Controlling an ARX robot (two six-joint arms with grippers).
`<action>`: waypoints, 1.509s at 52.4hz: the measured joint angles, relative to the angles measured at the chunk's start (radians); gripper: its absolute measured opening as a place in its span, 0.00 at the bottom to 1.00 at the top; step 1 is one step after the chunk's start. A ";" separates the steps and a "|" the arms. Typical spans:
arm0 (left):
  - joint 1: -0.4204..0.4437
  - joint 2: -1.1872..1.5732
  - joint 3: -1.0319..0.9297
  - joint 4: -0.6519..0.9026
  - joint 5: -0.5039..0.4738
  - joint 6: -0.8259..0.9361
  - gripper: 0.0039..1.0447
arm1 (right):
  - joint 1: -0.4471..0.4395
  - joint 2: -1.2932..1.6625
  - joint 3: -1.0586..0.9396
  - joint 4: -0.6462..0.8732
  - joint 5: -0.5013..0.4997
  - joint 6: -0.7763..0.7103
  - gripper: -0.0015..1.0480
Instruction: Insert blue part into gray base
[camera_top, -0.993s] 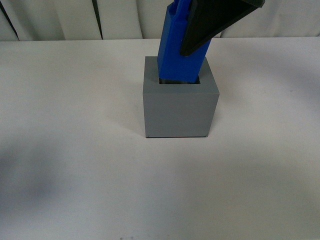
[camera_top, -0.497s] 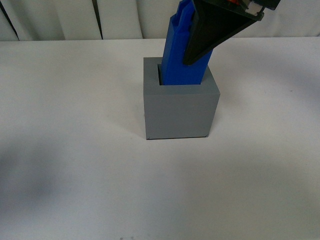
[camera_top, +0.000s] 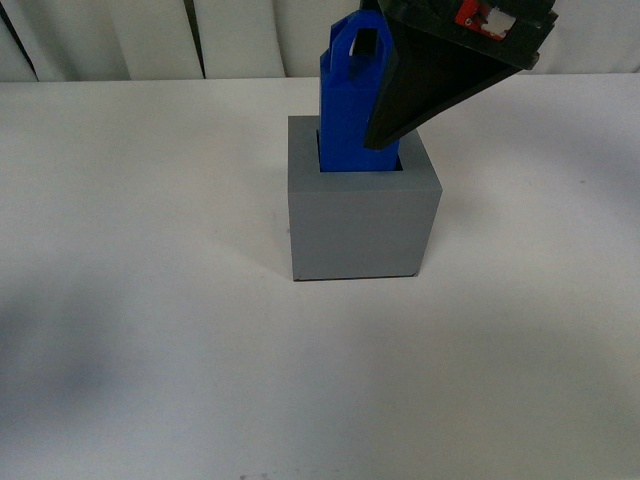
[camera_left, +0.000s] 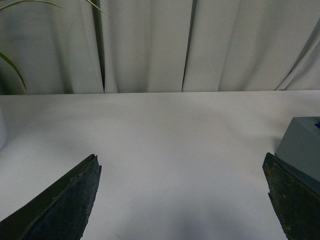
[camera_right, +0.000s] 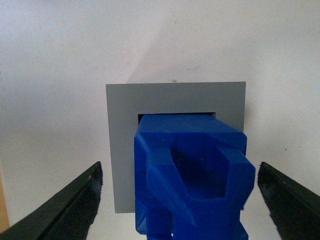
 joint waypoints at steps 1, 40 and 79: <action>0.000 0.000 0.000 0.000 0.000 0.000 0.94 | -0.001 0.000 0.002 -0.001 -0.002 0.000 0.89; 0.000 0.000 0.000 0.000 0.000 0.000 0.94 | -0.227 -0.375 -0.364 0.143 -0.352 0.009 0.93; 0.000 0.000 0.000 0.000 0.000 0.000 0.94 | -0.377 -0.798 -1.152 1.182 -0.079 0.615 0.77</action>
